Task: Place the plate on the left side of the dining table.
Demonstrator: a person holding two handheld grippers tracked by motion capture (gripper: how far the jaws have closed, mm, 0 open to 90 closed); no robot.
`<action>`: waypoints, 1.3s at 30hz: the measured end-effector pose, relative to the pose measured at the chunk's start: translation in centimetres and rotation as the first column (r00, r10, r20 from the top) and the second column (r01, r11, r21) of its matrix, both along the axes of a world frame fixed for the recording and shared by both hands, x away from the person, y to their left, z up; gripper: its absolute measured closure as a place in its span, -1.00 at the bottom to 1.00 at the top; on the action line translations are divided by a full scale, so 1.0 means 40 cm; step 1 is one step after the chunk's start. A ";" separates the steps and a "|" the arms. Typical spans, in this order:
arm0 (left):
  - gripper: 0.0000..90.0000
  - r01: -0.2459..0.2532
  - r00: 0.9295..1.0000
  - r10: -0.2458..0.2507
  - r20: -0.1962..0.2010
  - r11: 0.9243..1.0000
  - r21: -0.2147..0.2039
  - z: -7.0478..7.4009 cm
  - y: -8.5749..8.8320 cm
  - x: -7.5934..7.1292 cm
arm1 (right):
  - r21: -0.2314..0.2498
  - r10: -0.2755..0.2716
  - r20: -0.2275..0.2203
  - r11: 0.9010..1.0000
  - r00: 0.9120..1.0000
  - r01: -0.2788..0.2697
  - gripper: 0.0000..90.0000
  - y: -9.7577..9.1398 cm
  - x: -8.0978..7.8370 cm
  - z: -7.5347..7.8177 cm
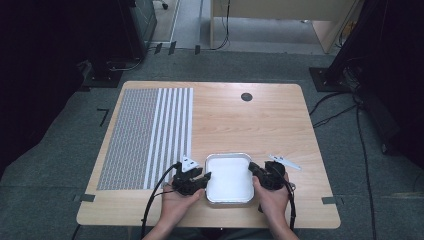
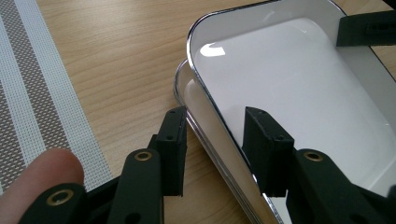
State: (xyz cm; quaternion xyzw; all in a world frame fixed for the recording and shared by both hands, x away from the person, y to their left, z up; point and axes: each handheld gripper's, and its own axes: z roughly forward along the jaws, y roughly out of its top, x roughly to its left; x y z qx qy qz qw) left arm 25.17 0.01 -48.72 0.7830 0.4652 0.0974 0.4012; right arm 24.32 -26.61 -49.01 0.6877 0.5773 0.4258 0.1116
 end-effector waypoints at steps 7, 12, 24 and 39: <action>0.31 0.015 1.000 -0.015 0.014 1.000 -0.016 0.014 -0.009 -0.007 | 0.005 -0.009 0.015 1.000 1.000 0.009 1.00 -0.019 -0.007 0.016; 0.35 0.023 1.000 -0.023 0.009 1.000 -0.016 0.010 -0.012 -0.009 | -0.017 -0.016 0.020 1.000 1.000 0.016 0.98 -0.020 -0.008 0.019; 0.48 0.060 0.998 -0.062 -0.021 0.994 -0.087 0.020 -0.006 -0.013 | 0.071 -0.042 -0.010 0.997 0.999 0.043 0.99 -0.040 -0.006 0.022; 0.61 0.108 0.993 -0.109 -0.034 0.994 -0.015 0.033 0.003 -0.079 | 0.056 -0.069 -0.019 0.996 0.997 0.070 0.99 -0.032 0.004 0.034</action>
